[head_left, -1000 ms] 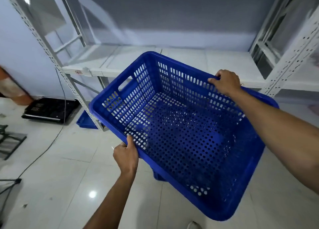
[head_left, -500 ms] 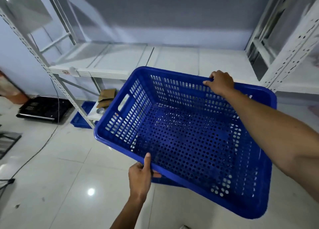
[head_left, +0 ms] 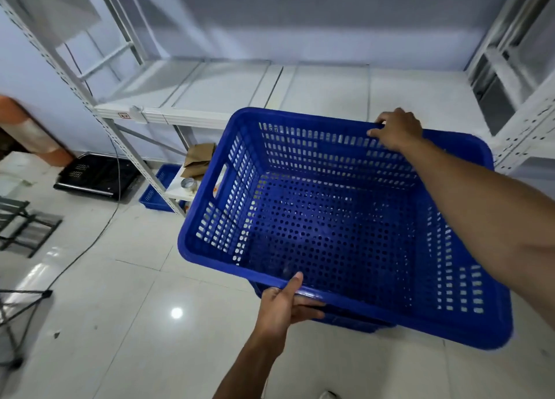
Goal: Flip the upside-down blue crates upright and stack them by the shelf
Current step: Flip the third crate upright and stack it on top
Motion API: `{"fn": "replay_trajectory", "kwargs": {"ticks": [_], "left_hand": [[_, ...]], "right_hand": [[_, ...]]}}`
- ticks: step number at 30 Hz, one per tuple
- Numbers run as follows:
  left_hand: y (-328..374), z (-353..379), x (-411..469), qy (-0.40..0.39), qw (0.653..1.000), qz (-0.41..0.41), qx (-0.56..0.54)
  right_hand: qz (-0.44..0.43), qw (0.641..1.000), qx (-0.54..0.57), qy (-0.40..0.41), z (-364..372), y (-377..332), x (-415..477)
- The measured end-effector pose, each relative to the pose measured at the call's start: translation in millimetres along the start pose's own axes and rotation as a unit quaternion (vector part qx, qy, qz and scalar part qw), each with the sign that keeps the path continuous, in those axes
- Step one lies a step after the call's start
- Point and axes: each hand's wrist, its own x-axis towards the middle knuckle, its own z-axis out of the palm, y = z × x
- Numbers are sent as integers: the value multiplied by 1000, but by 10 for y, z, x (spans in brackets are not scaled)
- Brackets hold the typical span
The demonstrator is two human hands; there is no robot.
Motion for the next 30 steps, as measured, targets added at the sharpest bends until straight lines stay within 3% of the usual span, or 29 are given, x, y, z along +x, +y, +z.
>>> {"fn": "replay_trajectory", "kwargs": {"ticks": [9,20,30], "left_hand": [[219,147,165,2,999,27,26],[263,220,381,-11,999,25,27],[398,111,280,-59,992,2,115]], "right_hand": [[54,996,-56,-46,366,280,308],[17,998,-58,-27,594,375,410],[-71,978,-55,-190,530,-64,-475]]}}
